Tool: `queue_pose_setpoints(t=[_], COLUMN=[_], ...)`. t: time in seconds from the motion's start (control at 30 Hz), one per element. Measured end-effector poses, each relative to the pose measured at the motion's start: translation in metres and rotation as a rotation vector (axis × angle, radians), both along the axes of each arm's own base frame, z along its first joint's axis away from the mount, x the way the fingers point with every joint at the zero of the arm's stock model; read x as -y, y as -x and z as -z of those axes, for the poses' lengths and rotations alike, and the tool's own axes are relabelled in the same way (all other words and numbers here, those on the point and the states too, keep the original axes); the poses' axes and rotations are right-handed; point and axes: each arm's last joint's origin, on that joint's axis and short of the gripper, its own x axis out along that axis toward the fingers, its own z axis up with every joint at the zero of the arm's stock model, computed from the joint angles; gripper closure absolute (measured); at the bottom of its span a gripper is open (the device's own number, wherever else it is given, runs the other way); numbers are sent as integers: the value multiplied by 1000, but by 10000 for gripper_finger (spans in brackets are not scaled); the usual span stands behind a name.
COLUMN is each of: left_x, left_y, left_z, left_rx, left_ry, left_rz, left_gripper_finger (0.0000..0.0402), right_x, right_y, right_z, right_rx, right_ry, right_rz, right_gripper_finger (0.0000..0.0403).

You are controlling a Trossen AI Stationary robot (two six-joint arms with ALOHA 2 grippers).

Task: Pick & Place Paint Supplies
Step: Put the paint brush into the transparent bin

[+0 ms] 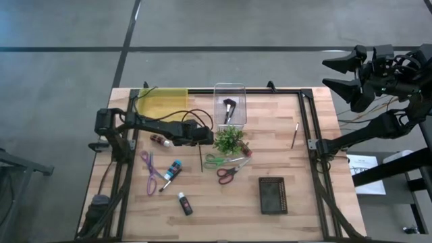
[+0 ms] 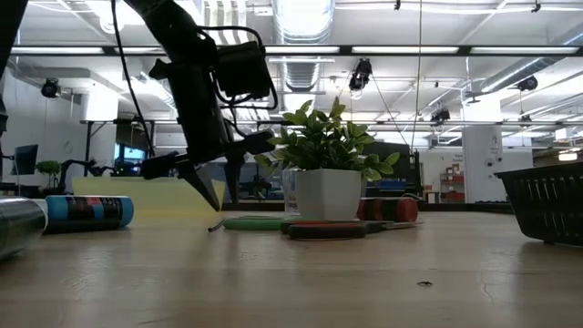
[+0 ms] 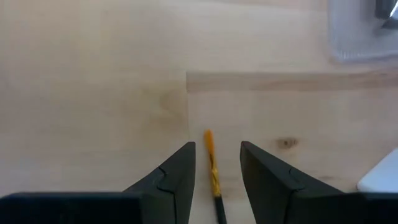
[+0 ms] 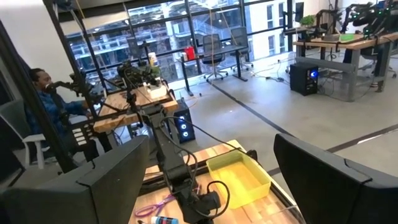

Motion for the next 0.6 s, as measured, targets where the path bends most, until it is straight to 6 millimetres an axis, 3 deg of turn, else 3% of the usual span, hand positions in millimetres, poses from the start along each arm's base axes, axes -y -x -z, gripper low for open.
queue_pose_setpoints(t=[0.6], left_x=[-2], left_y=[0], left_z=[-1], left_rx=[-6], left_ry=[-55], left_rz=[9], left_gripper_finger=[266], right_x=[0], right_y=[5], right_z=[0], right_rx=[3], right_ry=[3], right_rz=[-1], right_gripper_finger=[58])
